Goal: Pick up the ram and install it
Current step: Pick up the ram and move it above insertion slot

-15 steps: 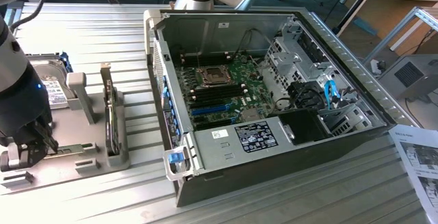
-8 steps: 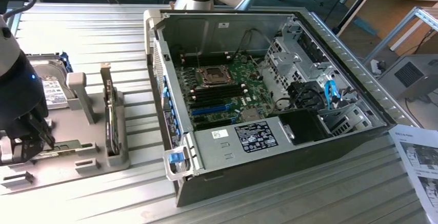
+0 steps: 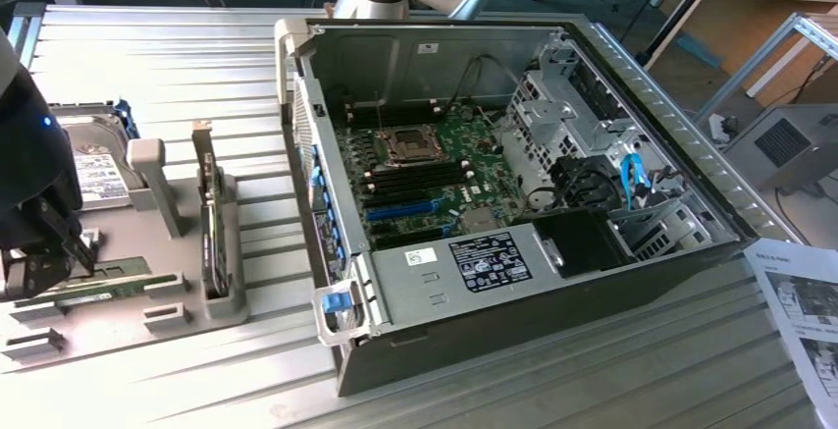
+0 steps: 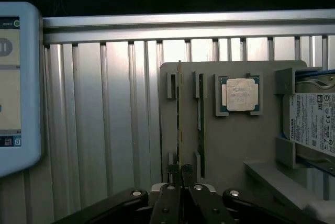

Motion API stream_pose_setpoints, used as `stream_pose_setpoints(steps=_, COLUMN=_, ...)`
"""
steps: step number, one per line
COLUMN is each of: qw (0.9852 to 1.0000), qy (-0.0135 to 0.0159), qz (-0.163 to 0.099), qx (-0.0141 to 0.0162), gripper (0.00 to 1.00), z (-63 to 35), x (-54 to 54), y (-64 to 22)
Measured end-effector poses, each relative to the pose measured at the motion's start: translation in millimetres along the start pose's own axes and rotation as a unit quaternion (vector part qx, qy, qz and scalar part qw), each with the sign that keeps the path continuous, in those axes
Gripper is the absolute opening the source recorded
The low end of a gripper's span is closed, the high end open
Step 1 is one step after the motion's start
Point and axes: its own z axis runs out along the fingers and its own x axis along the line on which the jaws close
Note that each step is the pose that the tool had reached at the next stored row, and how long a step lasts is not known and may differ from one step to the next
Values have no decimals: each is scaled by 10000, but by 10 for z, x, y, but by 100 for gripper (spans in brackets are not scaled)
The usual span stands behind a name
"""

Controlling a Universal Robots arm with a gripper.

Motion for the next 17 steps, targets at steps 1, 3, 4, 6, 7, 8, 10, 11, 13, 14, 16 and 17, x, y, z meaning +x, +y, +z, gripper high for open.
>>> stream_pose_setpoints(steps=1, qw=10000, qy=0, qz=0, qx=0, gripper=12, z=-34, x=0, y=0)
stream_pose_setpoints(steps=3, qw=10000, qy=0, qz=0, qx=0, gripper=12, z=-89, x=-1, y=1)
stream_pose_setpoints(steps=4, qw=10000, qy=0, qz=0, qx=0, gripper=12, z=-118, x=-1, y=1)
stream_pose_setpoints(steps=6, qw=10000, qy=0, qz=0, qx=0, gripper=12, z=-163, x=-2, y=1)
stream_pose_setpoints(steps=7, qw=10000, qy=0, qz=0, qx=-1, gripper=12, z=-182, x=-2, y=1)
stream_pose_setpoints(steps=8, qw=10000, qy=0, qz=0, qx=0, gripper=12, z=-204, x=-3, y=1)
stream_pose_setpoints(steps=10, qw=10000, qy=0, qz=0, qx=0, gripper=12, z=-258, x=-3, y=2)
stream_pose_setpoints(steps=11, qw=10000, qy=0, qz=0, qx=0, gripper=12, z=-276, x=-3, y=2)
stream_pose_setpoints(steps=13, qw=10000, qy=0, qz=0, qx=0, gripper=12, z=-334, x=-4, y=2)
stream_pose_setpoints(steps=14, qw=10000, qy=0, qz=0, qx=0, gripper=12, z=-357, x=-4, y=2)
stream_pose_setpoints(steps=16, qw=10000, qy=0, qz=0, qx=0, gripper=12, z=-408, x=-5, y=2)
stream_pose_setpoints(steps=17, qw=10000, qy=0, qz=0, qx=0, gripper=12, z=-436, x=-5, y=3)
